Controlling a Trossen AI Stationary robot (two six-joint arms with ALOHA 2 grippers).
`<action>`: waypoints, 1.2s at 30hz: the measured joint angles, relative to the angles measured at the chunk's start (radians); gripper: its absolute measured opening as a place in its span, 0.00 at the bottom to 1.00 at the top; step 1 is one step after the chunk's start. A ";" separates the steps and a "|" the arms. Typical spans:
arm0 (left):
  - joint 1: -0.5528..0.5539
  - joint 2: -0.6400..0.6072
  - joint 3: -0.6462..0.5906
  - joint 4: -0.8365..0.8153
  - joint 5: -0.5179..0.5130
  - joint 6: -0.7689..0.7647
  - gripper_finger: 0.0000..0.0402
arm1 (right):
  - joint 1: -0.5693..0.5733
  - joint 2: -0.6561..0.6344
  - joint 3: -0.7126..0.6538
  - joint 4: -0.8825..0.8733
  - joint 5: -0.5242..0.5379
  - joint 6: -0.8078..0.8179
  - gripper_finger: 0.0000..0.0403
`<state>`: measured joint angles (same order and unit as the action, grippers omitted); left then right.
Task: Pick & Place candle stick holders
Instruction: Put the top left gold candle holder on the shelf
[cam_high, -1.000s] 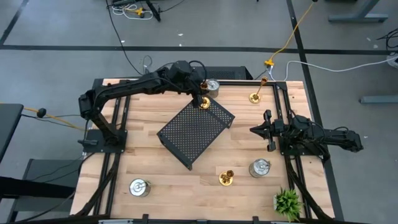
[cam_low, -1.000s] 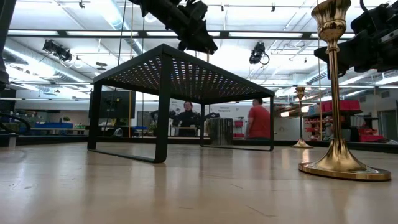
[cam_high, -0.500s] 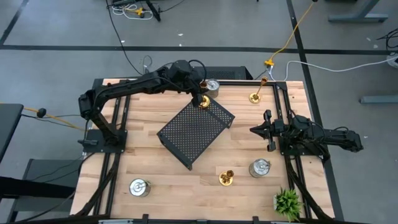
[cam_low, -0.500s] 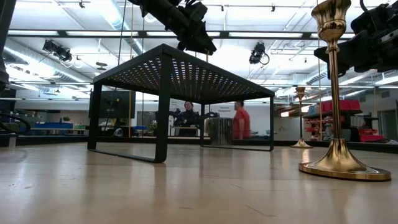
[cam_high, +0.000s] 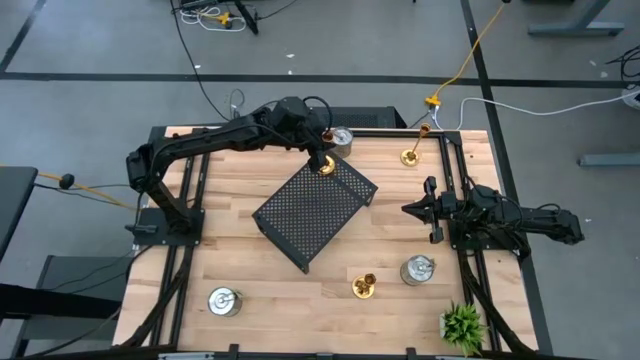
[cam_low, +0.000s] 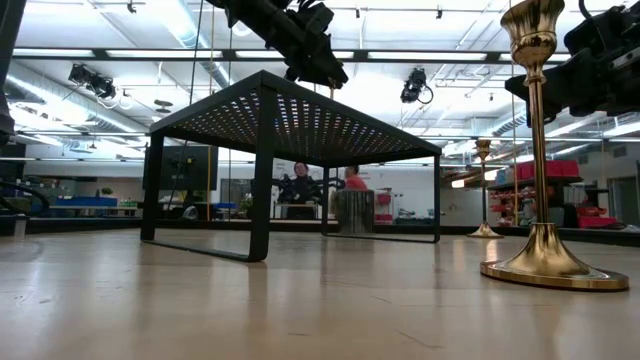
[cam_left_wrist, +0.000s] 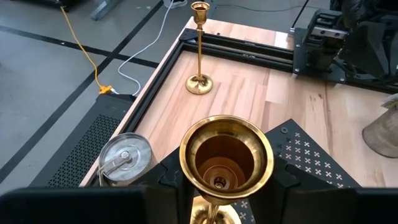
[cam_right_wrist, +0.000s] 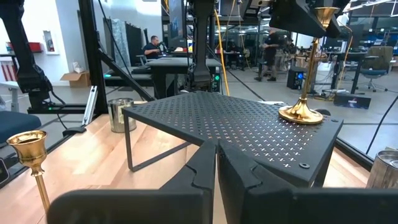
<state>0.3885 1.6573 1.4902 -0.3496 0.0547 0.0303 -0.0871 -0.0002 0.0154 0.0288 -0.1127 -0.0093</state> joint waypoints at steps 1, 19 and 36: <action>0.000 0.000 0.000 0.000 0.000 0.000 0.31 | 0.000 0.000 0.000 0.000 0.000 0.000 0.06; 0.000 0.000 0.000 0.002 0.023 0.003 0.34 | 0.000 0.000 0.000 0.000 0.000 0.000 0.06; 0.000 -0.019 0.000 -0.005 -0.001 0.028 0.72 | 0.000 0.000 0.000 0.000 0.000 0.000 0.06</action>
<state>0.3889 1.6388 1.4904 -0.3542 0.0534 0.0587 -0.0868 -0.0002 0.0158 0.0292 -0.1127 -0.0093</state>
